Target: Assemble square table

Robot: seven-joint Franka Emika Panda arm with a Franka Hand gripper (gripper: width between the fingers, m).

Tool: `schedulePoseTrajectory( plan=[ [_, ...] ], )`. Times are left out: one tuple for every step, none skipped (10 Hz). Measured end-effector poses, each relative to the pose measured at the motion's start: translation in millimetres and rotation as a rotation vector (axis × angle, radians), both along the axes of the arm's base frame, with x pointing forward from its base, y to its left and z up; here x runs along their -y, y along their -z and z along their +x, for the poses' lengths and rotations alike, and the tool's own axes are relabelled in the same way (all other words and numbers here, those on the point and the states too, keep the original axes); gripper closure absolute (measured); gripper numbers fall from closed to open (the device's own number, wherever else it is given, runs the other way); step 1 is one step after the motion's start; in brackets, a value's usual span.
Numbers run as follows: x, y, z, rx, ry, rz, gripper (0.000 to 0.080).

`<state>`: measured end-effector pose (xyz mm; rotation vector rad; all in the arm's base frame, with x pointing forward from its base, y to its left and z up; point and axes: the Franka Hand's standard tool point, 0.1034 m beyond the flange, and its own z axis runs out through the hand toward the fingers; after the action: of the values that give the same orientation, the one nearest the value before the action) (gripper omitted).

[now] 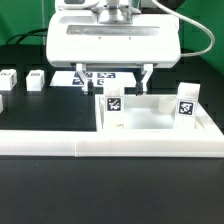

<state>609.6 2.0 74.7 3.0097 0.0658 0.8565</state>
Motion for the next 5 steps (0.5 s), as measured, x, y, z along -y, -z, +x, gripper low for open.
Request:
schedulePoseTrajectory(
  plan=[
    [0.0,0.0,0.0,0.000,0.000,0.000,0.0151],
    [0.8,0.3,-0.8,-0.022,0.000,0.006,0.0151],
    [4.3,-8.1,0.2,-0.069,0.001,0.023,0.0151],
    [4.9,-17.1,2.8,-0.078,0.000,0.029,0.0151],
    [6.1,-16.3,3.2,-0.112,0.000,0.039,0.0151]
  ],
)
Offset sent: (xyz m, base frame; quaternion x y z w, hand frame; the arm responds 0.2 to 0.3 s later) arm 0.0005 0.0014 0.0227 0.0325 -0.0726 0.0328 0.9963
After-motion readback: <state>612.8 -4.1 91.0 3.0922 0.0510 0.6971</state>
